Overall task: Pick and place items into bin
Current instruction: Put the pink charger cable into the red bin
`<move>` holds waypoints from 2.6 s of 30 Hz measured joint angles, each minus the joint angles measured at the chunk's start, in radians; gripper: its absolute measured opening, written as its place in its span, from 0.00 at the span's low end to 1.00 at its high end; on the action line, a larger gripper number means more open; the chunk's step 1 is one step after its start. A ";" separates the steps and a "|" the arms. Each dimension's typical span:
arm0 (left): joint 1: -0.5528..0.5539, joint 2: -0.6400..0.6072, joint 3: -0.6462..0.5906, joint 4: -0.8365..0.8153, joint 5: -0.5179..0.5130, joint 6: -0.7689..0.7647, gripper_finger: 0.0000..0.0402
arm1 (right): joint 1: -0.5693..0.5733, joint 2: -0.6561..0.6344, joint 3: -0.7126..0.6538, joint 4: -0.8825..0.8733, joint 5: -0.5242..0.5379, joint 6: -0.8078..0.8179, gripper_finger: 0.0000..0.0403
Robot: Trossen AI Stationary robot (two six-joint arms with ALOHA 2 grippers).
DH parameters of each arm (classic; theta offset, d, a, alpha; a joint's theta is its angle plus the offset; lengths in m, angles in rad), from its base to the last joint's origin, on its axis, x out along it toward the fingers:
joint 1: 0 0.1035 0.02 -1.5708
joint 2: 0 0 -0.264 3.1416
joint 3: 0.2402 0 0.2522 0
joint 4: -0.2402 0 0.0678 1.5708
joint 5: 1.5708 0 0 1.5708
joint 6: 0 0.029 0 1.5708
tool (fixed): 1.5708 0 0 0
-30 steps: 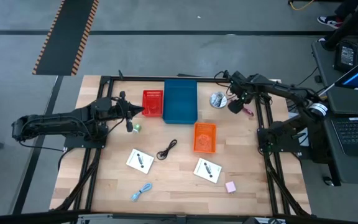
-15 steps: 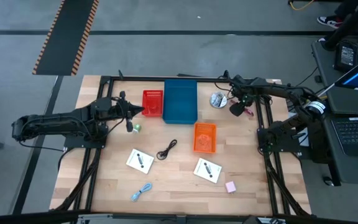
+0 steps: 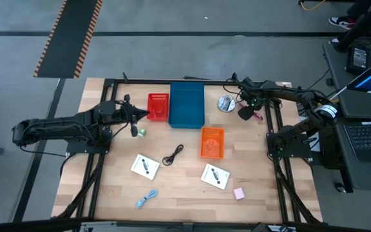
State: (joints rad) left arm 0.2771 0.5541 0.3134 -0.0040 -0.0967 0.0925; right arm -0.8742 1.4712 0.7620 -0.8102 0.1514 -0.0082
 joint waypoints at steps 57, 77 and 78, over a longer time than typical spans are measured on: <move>0.000 0.000 0.000 0.007 0.000 0.000 0.01 | 0.050 -0.051 0.189 -0.235 -0.044 0.012 0.00; 0.000 0.000 0.000 0.007 0.000 0.000 0.01 | 0.430 -0.397 0.238 0.051 -0.051 0.107 0.00; 0.000 0.000 0.000 0.007 0.000 0.000 0.01 | 0.450 -0.400 0.226 0.083 -0.058 0.104 0.00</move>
State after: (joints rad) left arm 0.2768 0.5541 0.3134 0.0033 -0.0963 0.0921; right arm -0.4242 1.0715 0.9879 -0.7274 0.0936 0.0959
